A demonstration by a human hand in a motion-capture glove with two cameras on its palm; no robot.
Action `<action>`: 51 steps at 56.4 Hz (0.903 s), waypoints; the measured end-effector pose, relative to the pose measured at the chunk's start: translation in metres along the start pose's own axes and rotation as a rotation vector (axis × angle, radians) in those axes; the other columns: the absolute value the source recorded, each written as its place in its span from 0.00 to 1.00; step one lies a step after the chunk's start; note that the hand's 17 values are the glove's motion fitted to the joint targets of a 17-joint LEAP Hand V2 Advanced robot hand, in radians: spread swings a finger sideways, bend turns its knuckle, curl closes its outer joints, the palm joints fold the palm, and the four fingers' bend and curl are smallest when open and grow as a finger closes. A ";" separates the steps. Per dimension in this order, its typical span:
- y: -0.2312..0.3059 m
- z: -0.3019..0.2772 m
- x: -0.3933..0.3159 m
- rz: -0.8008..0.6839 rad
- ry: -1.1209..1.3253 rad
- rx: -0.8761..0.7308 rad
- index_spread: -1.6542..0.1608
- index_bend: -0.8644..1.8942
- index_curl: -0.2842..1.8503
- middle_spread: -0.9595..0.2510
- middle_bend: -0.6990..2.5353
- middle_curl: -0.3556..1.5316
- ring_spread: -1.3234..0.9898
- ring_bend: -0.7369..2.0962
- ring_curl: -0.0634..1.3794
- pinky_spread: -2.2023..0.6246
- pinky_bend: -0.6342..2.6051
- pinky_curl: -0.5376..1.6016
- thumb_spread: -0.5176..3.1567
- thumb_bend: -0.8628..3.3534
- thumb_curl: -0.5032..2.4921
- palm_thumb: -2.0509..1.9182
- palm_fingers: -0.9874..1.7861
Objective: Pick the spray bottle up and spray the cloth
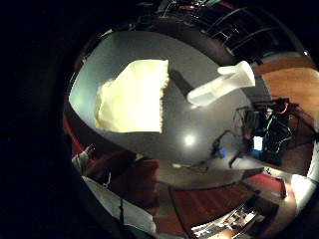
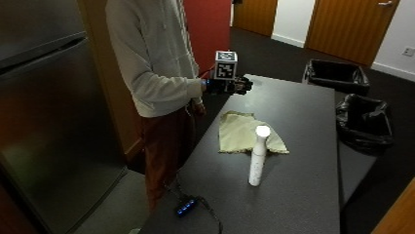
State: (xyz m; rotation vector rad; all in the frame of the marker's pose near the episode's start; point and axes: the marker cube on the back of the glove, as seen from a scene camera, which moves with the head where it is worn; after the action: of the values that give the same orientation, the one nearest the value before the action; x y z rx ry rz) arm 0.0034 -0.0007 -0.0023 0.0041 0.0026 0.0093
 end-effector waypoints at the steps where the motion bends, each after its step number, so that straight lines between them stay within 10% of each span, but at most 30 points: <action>1: 0.000 0.000 0.000 0.002 0.002 0.001 0.80 0.38 0.16 0.78 0.27 0.21 0.58 0.33 0.06 0.81 0.31 0.29 0.24 0.28 0.21 0.66 0.42; 21: -0.004 -0.003 0.007 0.138 -0.041 0.111 0.69 0.37 0.23 0.77 0.28 0.28 0.58 0.34 0.13 0.85 0.32 0.36 0.37 0.25 0.27 0.69 0.40; 51: 0.001 0.002 0.089 0.709 -0.434 0.694 0.74 0.35 0.22 0.76 0.29 0.34 0.57 0.39 0.21 0.83 0.33 0.40 0.40 0.20 0.31 0.72 0.43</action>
State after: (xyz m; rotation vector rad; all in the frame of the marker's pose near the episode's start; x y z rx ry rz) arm 0.0926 0.0011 -0.0008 0.7015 -0.4300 0.7161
